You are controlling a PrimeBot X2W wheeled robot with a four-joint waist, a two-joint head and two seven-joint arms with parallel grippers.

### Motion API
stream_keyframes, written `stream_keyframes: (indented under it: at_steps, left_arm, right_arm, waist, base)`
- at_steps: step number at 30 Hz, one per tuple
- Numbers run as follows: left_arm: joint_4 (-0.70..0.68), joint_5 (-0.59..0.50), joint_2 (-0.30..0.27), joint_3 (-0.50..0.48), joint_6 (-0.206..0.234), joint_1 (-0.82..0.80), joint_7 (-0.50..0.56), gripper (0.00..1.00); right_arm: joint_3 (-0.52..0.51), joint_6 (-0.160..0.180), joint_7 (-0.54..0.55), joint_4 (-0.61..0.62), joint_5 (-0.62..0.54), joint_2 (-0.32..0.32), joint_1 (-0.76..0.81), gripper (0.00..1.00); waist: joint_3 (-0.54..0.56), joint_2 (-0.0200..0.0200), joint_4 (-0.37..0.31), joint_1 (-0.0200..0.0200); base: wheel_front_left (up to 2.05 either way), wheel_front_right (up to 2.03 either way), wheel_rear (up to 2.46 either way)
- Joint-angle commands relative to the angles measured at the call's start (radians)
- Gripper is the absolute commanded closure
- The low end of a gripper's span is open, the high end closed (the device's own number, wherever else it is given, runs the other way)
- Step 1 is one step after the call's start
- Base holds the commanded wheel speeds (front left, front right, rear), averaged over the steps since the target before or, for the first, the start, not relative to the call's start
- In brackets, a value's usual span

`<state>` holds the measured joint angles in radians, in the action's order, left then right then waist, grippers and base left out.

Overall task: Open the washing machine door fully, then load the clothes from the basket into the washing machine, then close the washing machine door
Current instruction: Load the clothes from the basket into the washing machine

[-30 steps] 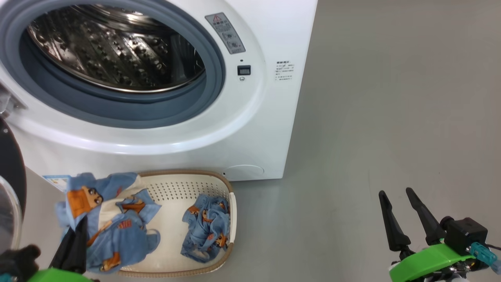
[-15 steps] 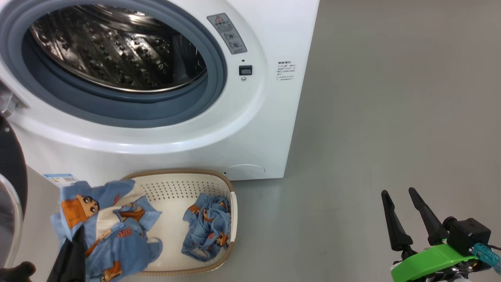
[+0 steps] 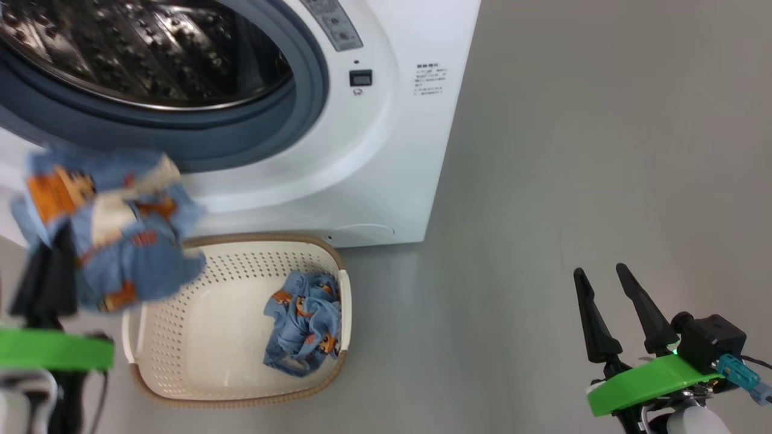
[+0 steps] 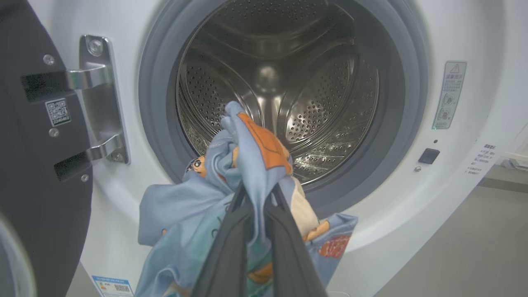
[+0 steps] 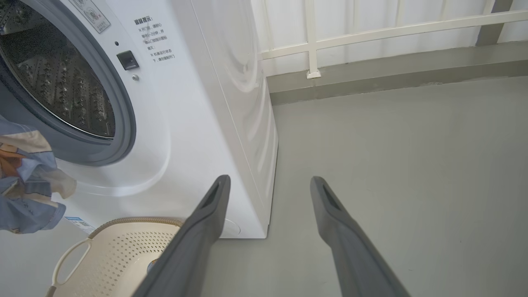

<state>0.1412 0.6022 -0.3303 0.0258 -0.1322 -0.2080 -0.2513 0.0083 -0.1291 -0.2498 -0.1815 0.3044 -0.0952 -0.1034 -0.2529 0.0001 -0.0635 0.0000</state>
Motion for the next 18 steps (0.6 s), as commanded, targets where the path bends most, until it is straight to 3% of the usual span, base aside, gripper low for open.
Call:
stream_keyframes:
  at_steps: [1,8,18]
  left_arm:
    - [-0.019,0.0,-0.048,-0.04,0.002,-0.063,-0.01,1.0]
    - [0.071,0.019,-0.115,-0.001,0.002,-0.267,-0.01,1.0]
    - [0.33,0.084,-0.172,0.131,0.002,-0.542,-0.01,1.0]
  right_arm:
    - [0.026,-0.002,-0.012,0.026,-0.01,-0.001,-0.022,0.0]
    - [0.039,-0.002,-0.012,0.03,-0.012,0.017,-0.065,0.0]
    - [0.057,-0.002,-0.012,0.04,-0.022,0.033,-0.096,0.0]
  waist:
    - [-0.03,-0.0001,-0.02,0.0]
    - [-0.093,-0.0001,-0.055,0.0]
    - [-0.155,-0.0001,-0.092,0.0]
  base:
    - [0.0,0.0,0.0]
    - [0.0,0.0,0.0]
    - [0.0,0.0,0.0]
